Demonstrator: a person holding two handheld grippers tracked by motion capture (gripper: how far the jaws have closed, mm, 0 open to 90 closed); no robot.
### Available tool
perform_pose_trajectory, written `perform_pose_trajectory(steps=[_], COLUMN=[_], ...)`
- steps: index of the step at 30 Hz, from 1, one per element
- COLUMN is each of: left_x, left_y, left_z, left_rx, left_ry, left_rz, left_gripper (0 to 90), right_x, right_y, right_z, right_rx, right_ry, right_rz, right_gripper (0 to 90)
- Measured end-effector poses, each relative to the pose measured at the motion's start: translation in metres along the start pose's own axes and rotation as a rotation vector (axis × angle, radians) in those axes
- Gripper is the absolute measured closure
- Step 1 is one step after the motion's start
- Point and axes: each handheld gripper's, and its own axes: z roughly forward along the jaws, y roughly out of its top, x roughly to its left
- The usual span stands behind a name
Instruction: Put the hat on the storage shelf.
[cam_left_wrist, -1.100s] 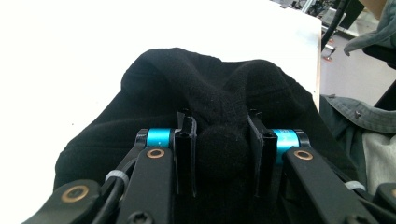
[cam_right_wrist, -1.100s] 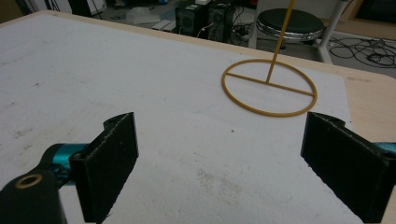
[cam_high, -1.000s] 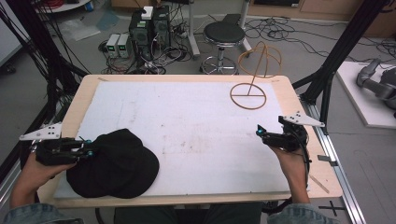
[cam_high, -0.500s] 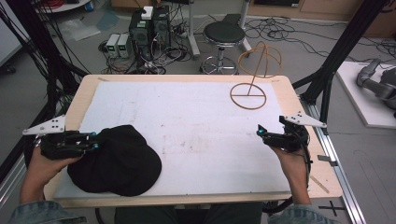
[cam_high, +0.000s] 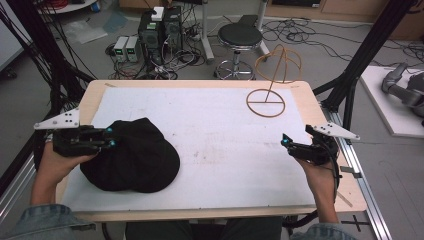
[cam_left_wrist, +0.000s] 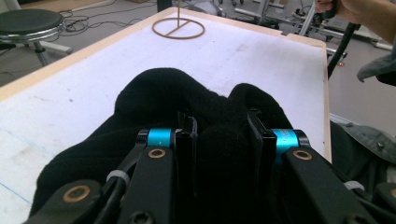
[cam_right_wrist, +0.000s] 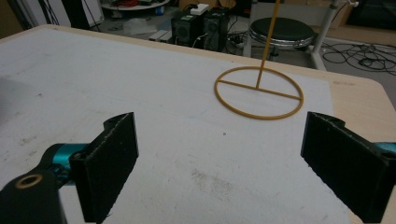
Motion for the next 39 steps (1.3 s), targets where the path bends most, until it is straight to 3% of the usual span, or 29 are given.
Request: perform_pose_trajectory(steps=[7,17,33,39], left_x=[0.010,0.017,0.026,0.028], left_y=[0.033,0.074,0.134,0.150], left_z=[0.003,0.029,0.063,0.073], left_rx=[0.009,0.054,-0.005,-0.055], left_ry=[0.011,-0.003,-0.002,-0.032], left_rz=[-0.001,0.017,0.052,0.074], left_gripper=[69.6,69.6,69.7,69.6], right_x=[-0.004,-0.006,-0.010,-0.010], right_y=[0.000,-0.002,-0.003,-0.003], right_z=[-0.004,-0.004,-0.007,-0.008], right_rx=[-0.008,-0.011,-0.037,-0.040], right_ry=[-0.007,0.004,0.003,0.003], right_rz=[0.006,0.024,0.027,0.018], right_gripper=[10.8,10.8,10.9,10.8])
